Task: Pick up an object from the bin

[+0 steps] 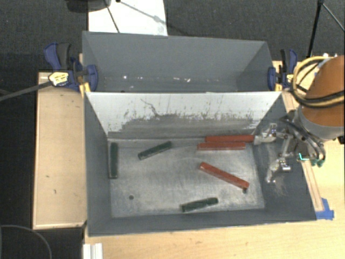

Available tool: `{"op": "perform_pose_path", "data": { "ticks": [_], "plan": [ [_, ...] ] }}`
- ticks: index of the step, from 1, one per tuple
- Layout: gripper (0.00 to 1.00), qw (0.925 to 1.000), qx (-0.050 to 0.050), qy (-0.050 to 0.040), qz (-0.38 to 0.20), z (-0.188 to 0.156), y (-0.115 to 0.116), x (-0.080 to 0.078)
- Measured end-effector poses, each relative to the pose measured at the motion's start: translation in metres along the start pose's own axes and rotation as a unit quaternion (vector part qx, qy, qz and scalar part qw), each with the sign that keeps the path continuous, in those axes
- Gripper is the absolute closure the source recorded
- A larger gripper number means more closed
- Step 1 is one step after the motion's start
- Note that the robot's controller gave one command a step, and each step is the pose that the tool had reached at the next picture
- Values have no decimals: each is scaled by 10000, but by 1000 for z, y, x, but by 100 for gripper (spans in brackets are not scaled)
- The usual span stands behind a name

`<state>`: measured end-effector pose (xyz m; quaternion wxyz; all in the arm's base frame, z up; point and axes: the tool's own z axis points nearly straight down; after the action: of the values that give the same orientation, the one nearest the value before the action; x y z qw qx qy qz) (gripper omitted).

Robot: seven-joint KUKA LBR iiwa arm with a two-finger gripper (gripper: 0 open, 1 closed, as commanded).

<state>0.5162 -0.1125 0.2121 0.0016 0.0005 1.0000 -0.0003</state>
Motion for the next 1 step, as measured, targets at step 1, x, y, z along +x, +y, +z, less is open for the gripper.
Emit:
{"op": "perform_pose_path", "data": {
  "ticks": [1],
  "plan": [
    [0,9999,11,-42,-145,43,10,-7]
  ]
}}
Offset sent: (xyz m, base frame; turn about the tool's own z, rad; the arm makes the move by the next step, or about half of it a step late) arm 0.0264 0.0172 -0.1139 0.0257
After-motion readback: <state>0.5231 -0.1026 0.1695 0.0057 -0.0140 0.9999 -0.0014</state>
